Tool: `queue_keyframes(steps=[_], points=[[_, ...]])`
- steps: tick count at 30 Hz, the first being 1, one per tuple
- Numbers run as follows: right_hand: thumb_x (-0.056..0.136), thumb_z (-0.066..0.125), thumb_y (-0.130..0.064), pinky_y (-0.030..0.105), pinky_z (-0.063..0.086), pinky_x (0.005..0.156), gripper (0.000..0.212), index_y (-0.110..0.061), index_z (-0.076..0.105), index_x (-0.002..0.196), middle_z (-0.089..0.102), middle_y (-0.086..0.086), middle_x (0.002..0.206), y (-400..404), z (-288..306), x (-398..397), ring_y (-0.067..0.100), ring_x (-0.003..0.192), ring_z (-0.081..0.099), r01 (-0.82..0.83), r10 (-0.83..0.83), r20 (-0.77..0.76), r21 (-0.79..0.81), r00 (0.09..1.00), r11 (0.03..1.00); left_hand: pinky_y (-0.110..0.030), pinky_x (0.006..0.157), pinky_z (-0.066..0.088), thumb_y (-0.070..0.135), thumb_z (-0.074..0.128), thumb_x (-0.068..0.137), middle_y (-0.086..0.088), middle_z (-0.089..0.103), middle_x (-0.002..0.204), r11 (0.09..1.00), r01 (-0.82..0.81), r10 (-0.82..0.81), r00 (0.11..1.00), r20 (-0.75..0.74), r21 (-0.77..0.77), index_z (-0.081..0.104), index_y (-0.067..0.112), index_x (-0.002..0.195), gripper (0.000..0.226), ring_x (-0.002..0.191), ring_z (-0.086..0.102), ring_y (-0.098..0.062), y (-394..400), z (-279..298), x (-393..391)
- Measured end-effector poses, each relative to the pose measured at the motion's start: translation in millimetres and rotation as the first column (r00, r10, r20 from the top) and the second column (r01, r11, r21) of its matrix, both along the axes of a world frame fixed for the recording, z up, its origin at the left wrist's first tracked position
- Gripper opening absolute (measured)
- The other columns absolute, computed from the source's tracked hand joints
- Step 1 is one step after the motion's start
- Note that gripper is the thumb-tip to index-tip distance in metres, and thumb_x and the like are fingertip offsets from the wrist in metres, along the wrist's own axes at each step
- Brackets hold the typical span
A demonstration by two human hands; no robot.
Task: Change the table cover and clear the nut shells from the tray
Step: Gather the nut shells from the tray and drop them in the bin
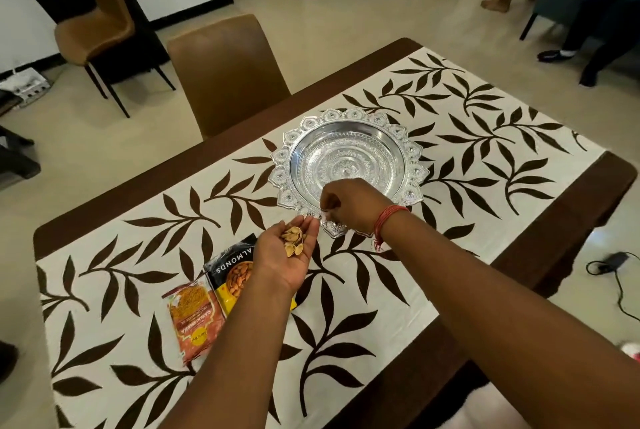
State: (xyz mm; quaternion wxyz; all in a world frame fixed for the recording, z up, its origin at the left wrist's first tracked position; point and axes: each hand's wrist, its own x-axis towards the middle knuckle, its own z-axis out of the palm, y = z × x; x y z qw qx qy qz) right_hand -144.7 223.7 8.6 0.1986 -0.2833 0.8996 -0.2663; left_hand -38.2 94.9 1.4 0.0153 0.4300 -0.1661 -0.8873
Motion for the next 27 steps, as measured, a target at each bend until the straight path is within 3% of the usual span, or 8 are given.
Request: queue_keyframes(steps=[3, 9, 14, 18, 21, 23, 25, 27], points=[[0.085, 0.068, -0.003, 0.012, 0.043, 0.063, 0.016, -0.016, 0.071, 0.093, 0.069, -0.003, 0.089, -3.3, 0.8, -3.0, 0.011, 0.082, 0.063, -0.043, 0.044, -0.043, 0.026, 0.998, 0.999, -0.040, 0.063, 0.063, 0.018, 0.039, 0.105, -0.022, 0.072, 0.074, 1.000, -0.002, 0.002, 1.000, -0.003, -0.002, 0.061, -0.009, 0.094, 0.037, 0.067, 0.074, -0.033, 0.3, -0.8, -0.6], [0.085, 0.056, 0.005, 0.029, 0.054, 0.078, 0.022, -0.010, 0.071, 0.091, 0.071, 0.004, 0.088, -8.5, 3.8, 0.0, 0.016, 0.080, 0.063, -0.035, 0.032, -0.106, -0.031, 0.994, 0.999, -0.039, 0.067, 0.061, 0.019, 0.039, 0.105, -0.022, 0.072, 0.080, 1.000, -0.005, 0.005, 1.000, 0.003, 0.004, 0.062, -0.009, 0.093, 0.038, 0.083, 0.071, -0.034, 0.2, -4.1, 0.0], [0.087, 0.061, -0.001, 0.007, 0.046, 0.065, 0.019, -0.018, 0.070, 0.089, 0.066, -0.009, 0.083, -32.6, 25.5, 35.2, 0.001, 0.075, 0.062, -0.012, 0.003, -0.035, -0.272, 0.999, 0.962, -0.033, 0.061, 0.062, 0.019, 0.040, 0.104, -0.017, 0.072, 0.076, 1.000, -0.016, 0.016, 1.000, 0.003, 0.005, 0.063, -0.003, 0.092, 0.034, 0.067, 0.073, -0.025, 0.3, -10.6, 3.7], [0.078, 0.060, -0.002, 0.031, 0.049, 0.067, 0.023, -0.016, 0.069, 0.094, 0.065, 0.000, 0.091, -55.4, 27.6, 74.3, 0.020, 0.085, 0.060, -0.306, 0.294, -0.296, 0.006, 0.909, 0.952, -0.036, 0.087, 0.054, 0.020, 0.043, 0.096, -0.009, 0.069, 0.091, 1.000, 0.004, -0.005, 1.000, -0.016, -0.030, 0.066, 0.010, 0.088, 0.026, 0.093, 0.069, -0.023, -7.4, -19.6, 17.4], [0.083, 0.057, -0.008, 0.038, 0.048, 0.075, 0.019, -0.013, 0.069, 0.097, 0.064, 0.004, 0.098, -65.7, 18.2, 95.8, 0.025, 0.097, 0.054, -0.343, 0.315, -0.424, 0.011, 0.849, 0.939, -0.028, 0.072, 0.052, 0.017, 0.048, 0.082, -0.008, 0.070, 0.076, 0.999, -0.032, 0.035, 0.995, -0.089, 0.036, 0.074, 0.012, 0.067, 0.030, 0.075, 0.071, -0.021, -17.2, -15.3, 36.1], [0.089, 0.056, -0.016, 0.040, 0.047, 0.087, 0.018, -0.013, 0.069, 0.101, 0.064, 0.004, 0.108, -73.2, 7.8, 110.4, 0.025, 0.106, 0.051, -0.289, 0.207, -0.446, -0.124, 0.871, 0.949, -0.025, 0.068, 0.055, 0.017, 0.047, 0.086, -0.008, 0.071, 0.075, 0.998, -0.059, 0.061, 0.993, -0.098, 0.028, 0.076, 0.009, 0.064, 0.037, 0.069, 0.072, -0.020, -25.7, -9.3, 47.8], [0.091, 0.057, -0.024, 0.033, 0.043, 0.100, 0.024, -0.016, 0.066, 0.112, 0.059, 0.001, 0.124, -85.2, -1.9, 133.2, 0.019, 0.118, 0.048, -0.125, 0.010, -0.290, -0.380, 0.957, 0.917, -0.028, 0.072, 0.055, 0.018, 0.042, 0.094, -0.010, 0.069, 0.080, 0.995, -0.095, 0.093, 0.993, -0.075, -0.020, 0.073, 0.008, 0.077, 0.037, 0.073, 0.071, -0.021, -37.6, -4.1, 63.8], [0.094, 0.055, -0.030, 0.030, 0.042, 0.105, 0.030, -0.020, 0.061, 0.122, 0.055, -0.004, 0.131, -105.2, -8.0, 162.6, 0.011, 0.122, 0.049, 0.137, -0.128, 0.055, -0.562, 0.990, 0.816, -0.031, 0.070, 0.055, 0.020, 0.040, 0.097, -0.011, 0.070, 0.079, 0.986, -0.156, 0.151, 0.986, -0.074, -0.066, 0.069, 0.007, 0.087, 0.033, 0.072, 0.071, -0.021, -52.0, 1.5, 85.3]])
